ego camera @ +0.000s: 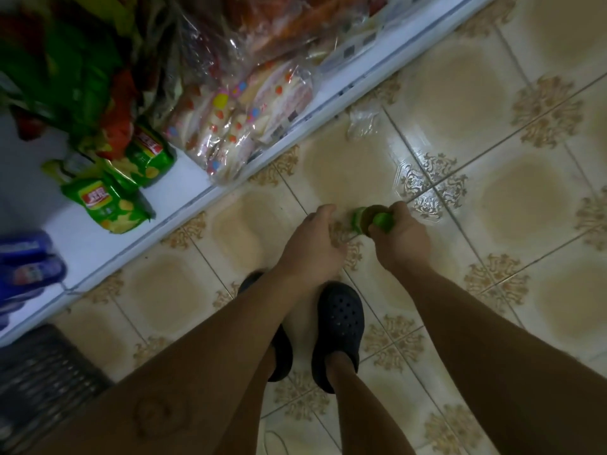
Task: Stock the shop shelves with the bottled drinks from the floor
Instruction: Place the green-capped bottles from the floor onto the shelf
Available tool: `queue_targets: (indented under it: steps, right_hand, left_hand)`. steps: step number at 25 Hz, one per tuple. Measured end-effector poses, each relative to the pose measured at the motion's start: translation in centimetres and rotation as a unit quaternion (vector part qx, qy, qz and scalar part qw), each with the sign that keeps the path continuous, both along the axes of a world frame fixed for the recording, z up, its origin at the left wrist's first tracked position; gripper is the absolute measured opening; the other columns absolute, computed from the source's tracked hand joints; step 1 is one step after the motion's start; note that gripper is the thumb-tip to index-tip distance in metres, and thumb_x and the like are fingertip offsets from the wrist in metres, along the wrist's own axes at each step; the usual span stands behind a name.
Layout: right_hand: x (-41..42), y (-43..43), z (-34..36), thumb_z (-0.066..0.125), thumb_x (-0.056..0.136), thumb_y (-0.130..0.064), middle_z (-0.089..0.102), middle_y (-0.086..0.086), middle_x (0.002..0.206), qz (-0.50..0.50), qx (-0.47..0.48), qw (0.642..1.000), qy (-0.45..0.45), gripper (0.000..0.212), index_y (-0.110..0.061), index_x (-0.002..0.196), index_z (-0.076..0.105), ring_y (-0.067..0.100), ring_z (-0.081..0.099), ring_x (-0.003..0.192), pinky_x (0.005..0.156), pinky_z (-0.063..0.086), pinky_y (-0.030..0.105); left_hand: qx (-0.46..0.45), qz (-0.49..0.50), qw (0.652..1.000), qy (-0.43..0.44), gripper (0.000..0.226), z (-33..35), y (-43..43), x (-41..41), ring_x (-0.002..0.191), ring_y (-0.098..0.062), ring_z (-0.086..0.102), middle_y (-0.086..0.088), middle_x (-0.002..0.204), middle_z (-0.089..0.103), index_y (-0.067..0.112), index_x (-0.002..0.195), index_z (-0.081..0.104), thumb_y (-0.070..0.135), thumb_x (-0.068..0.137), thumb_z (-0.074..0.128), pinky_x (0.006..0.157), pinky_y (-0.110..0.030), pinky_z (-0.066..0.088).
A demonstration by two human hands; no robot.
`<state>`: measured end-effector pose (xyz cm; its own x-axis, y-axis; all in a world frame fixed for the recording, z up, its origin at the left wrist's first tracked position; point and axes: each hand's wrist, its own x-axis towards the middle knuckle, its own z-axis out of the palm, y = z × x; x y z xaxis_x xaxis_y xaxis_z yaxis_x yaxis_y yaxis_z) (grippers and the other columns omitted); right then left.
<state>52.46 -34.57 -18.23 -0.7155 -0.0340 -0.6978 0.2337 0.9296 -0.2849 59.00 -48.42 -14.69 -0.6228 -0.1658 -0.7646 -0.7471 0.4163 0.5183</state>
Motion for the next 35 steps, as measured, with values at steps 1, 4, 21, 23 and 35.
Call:
queue_targets:
  steps: [1, 4, 21, 23, 35]
  right_hand:
    - [0.3, 0.0, 1.4, 0.062, 0.094, -0.026, 0.058, 0.006, 0.092, -0.026, -0.021, 0.999, 0.007, 0.03, -0.014, 0.118, 0.05, 0.027, 0.053, 0.077, 0.066, 0.043, 0.033]
    - [0.9, 0.0, 7.5, 0.069, 0.089, -0.025, 0.057, 0.002, 0.086, -0.084, -0.088, 0.992, 0.042, 0.033, -0.015, 0.117, 0.055, 0.023, 0.053, 0.076, 0.066, 0.041, 0.029]
    - [-0.5, -5.3, 58.9, 0.078, 0.079, -0.014, 0.049, -0.005, 0.059, -0.106, -0.528, 0.83, 0.142, 0.024, -0.029, 0.098, 0.074, 0.004, 0.047, 0.057, 0.056, 0.042, 0.015]
    - [-0.1, -7.5, 63.0, 0.072, 0.085, -0.017, 0.053, -0.003, 0.065, -0.056, -0.568, 0.811, 0.128, 0.028, -0.033, 0.108, 0.071, 0.009, 0.053, 0.063, 0.065, 0.051, 0.025]
    - [7.9, -26.5, 80.6, 0.074, 0.06, -0.047, 0.064, -0.013, 0.114, 0.365, -0.574, 0.727, 0.097, 0.069, -0.044, 0.127, 0.055, 0.007, 0.067, 0.093, 0.075, 0.055, 0.022]
  left_hand:
    - [-0.007, -0.002, 1.0, 0.007, 0.071, 0.7, -0.2, -0.2, 0.13, -0.018, 0.043, -0.003, 0.146, 0.042, 0.025, 0.15, 0.027, 0.022, 0.09, 0.066, 0.095, -0.022, 0.034]
    - [-0.012, -0.009, 0.999, 0.036, 0.075, 4.3, -0.7, -0.8, 0.13, -0.017, 0.042, -0.003, 0.146, 0.041, 0.026, 0.15, 0.026, 0.021, 0.088, 0.068, 0.094, -0.021, 0.033]
    - [-0.114, 0.196, 0.903, 0.366, 0.06, 50.6, -2.6, -0.4, 0.102, 0.002, 0.062, 0.018, 0.112, 0.065, 0.043, 0.117, 0.054, 0.039, 0.065, 0.084, 0.084, -0.022, 0.051]
    - [-0.112, 0.286, 0.872, 0.381, 0.047, 56.1, -4.8, 0.7, 0.089, 0.006, 0.062, 0.018, 0.1, 0.068, 0.042, 0.104, 0.056, 0.039, 0.066, 0.085, 0.075, -0.018, 0.051]
    - [-0.263, 0.465, 0.638, 0.555, 0.047, 79.4, -20.4, 12.8, 0.075, -0.006, 0.064, 0.007, 0.084, 0.068, 0.026, 0.092, 0.061, 0.053, 0.057, 0.078, 0.064, -0.024, 0.053]
